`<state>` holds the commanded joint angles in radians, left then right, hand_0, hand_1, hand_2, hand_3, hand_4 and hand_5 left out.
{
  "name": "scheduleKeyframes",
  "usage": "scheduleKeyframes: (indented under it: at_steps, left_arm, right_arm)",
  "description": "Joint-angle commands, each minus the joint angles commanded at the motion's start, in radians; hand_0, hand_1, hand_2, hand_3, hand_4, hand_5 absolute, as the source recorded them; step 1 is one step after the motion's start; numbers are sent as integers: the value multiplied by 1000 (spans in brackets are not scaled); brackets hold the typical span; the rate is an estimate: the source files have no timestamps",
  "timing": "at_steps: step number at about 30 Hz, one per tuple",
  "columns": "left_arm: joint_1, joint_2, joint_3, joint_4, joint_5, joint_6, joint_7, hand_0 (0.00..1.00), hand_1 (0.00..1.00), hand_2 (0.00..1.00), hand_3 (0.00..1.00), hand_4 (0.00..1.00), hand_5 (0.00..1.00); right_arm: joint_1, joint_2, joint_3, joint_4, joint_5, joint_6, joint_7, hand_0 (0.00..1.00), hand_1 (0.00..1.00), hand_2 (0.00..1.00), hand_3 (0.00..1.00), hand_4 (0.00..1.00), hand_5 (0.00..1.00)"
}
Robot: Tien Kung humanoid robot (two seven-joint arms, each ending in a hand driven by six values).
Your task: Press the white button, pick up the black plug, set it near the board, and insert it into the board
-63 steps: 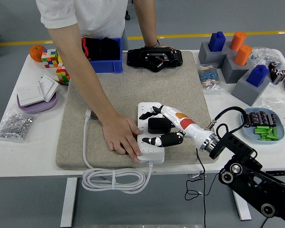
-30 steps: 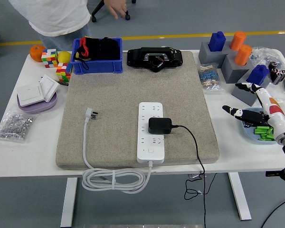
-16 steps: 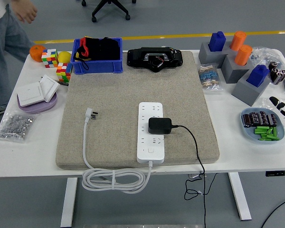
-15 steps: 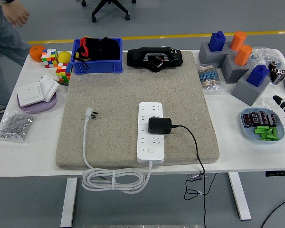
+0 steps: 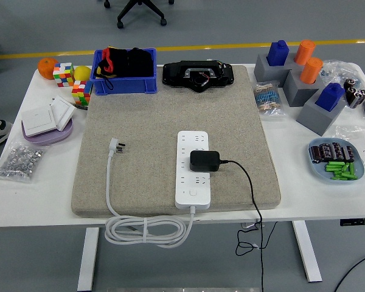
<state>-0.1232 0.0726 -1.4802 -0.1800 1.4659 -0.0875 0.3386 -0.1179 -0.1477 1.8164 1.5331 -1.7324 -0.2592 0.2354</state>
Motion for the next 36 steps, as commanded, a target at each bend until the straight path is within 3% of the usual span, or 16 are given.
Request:
scheduleKeyframes:
  at_steps: [2,3,8,9,14,15,21,31,36]
  left_arm:
    - [5,0,-7,0,5,0,2,770,706,661,730,651,533]
    - [7,0,-10,0,8,0,3,770,706,661,730,650,534]
    - [11,4,-16,0,12,1,2,770,706,661,730,650,534]
    - [13,5,-16,0,12,1,0,770,706,661,730,649,533]
    - [21,10,-27,0,21,0,0,770,706,661,730,649,533]
    - [22,10,-27,0,21,0,-1,772,706,661,730,649,534]
    - [30,7,-24,0,18,-1,-1,771,706,661,730,649,534]
    - [31,6,-23,0,11,-2,-3,770,706,661,729,649,534]
    - [34,10,-23,0,8,-2,-5,769,706,661,729,648,534]
  right_arm:
    - [-17,-1,18,8,15,17,-25,776,680,613,626,994,493]
    - [-25,-2,28,14,18,21,-35,781,689,634,658,998,561]
    - [-56,3,65,31,52,36,-48,781,689,634,658,998,561]
    - [-64,5,70,31,62,39,-45,790,696,645,667,998,710]
    - [-92,16,87,31,88,42,-19,790,696,645,667,998,710]
    - [-94,17,88,31,91,41,-15,799,703,654,676,998,815]
    - [-104,20,94,35,107,29,56,786,684,629,652,998,798]
    - [-98,17,91,50,91,36,52,785,681,625,643,998,782]
    - [-96,15,82,46,97,25,101,761,654,589,629,998,767]
